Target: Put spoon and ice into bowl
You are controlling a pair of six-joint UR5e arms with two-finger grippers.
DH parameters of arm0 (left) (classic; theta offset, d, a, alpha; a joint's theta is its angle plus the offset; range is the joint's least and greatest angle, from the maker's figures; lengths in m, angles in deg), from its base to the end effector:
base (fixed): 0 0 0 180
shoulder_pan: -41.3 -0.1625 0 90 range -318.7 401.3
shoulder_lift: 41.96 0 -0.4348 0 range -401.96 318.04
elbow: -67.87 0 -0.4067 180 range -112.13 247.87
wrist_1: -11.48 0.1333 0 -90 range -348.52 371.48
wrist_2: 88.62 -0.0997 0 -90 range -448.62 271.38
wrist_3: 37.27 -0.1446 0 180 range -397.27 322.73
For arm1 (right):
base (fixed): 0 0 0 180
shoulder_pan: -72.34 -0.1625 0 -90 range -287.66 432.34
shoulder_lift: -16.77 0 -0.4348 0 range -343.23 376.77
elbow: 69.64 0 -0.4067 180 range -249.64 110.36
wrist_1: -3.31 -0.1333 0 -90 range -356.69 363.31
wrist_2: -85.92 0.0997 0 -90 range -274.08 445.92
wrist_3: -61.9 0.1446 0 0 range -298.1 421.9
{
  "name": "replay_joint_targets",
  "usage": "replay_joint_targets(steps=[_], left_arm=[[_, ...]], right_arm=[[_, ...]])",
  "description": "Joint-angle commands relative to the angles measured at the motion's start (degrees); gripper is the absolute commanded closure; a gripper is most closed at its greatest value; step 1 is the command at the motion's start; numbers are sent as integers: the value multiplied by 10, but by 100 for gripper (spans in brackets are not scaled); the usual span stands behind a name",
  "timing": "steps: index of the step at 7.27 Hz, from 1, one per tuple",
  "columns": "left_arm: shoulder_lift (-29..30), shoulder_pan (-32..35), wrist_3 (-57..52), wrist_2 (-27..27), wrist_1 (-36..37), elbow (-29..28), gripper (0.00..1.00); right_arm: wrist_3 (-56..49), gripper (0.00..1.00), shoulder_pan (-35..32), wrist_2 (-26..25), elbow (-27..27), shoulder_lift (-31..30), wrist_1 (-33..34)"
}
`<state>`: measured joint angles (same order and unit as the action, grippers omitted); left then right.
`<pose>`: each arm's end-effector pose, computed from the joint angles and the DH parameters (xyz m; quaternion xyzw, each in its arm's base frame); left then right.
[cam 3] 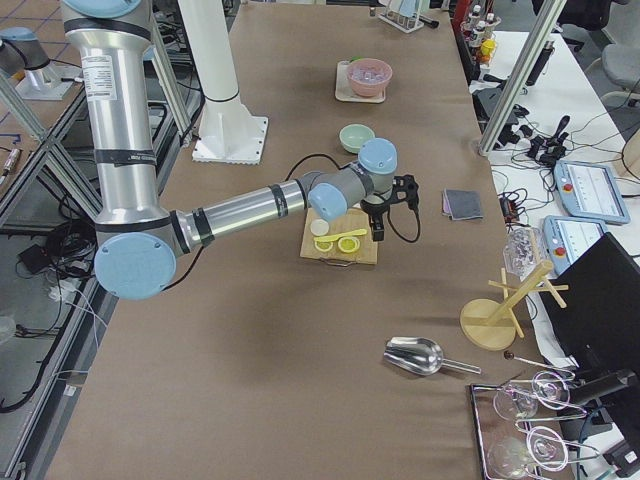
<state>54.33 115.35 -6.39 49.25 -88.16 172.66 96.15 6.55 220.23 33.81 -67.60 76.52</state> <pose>0.1295 -0.5479 0.4809 0.0667 0.4552 -0.0080 0.8879 -0.2037 -0.5317 0.4877 0.0737 -0.4524 -0.0386 0.8879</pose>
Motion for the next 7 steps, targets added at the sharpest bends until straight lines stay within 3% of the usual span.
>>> replay_joint_targets(steps=[1,3,4,5,7], left_arm=[[49,-56,123,-31,2,2,2],[87,-111,170,-63,18,-5,3],[132,-126,170,-67,79,-5,3],[161,-154,168,-113,124,-5,3],[166,-199,167,-142,122,-24,6]], right_arm=[[119,7,75,-37,3,42,-4],[191,16,132,-83,6,52,-4],[212,19,154,-94,3,58,-4],[232,21,178,-111,0,61,-4],[233,24,199,-120,-7,61,-4]])
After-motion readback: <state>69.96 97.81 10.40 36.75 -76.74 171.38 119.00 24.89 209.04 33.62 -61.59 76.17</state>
